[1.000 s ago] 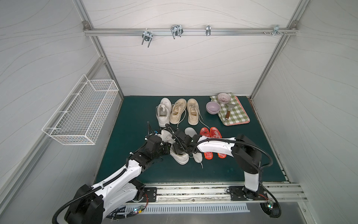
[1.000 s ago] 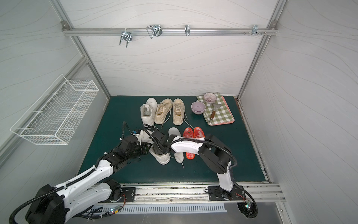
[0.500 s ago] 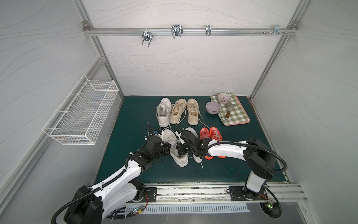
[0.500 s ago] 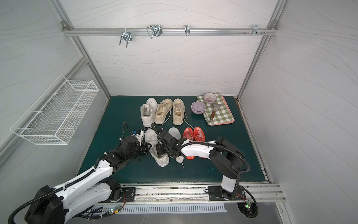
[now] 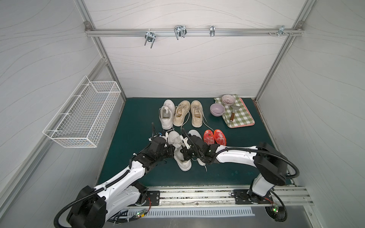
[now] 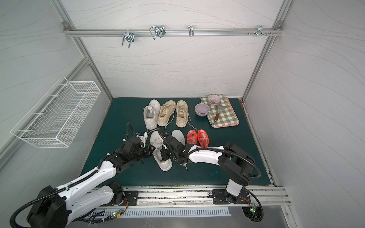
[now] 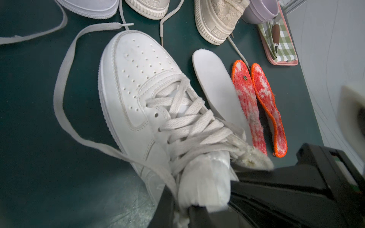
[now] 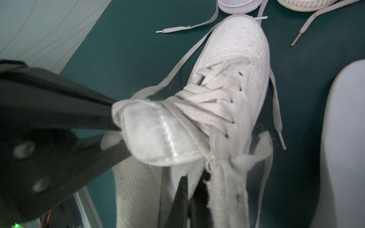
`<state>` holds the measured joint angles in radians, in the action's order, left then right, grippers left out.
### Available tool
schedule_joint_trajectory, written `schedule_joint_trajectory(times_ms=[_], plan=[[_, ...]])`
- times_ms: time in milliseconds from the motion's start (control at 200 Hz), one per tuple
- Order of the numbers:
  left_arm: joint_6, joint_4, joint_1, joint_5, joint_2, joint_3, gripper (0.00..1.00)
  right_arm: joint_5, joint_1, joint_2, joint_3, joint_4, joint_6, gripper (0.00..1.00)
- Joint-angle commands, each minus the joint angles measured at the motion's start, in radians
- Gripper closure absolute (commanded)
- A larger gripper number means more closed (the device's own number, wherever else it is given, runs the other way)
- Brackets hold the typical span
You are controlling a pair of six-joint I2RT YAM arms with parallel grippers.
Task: Remove the insole from the shoe
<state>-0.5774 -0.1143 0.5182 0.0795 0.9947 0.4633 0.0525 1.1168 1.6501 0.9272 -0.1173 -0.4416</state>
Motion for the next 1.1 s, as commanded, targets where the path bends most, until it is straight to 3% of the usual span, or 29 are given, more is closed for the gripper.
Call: schedule_joint_trajectory(times_ms=[0, 455, 1095], plan=[[0.003, -0.087, -0.033, -0.153, 0.043, 0.009, 1.00, -0.016, 0.058, -0.136, -0.022, -0.074, 0.095, 1.00], [0.021, -0.104, -0.032, -0.139, 0.113, 0.046, 1.00, -0.019, 0.099, -0.329, -0.174, -0.248, 0.160, 1.00], [0.028, -0.116, -0.032, -0.143, 0.121, 0.052, 1.00, 0.011, 0.101, -0.571, -0.239, -0.161, 0.159, 1.00]])
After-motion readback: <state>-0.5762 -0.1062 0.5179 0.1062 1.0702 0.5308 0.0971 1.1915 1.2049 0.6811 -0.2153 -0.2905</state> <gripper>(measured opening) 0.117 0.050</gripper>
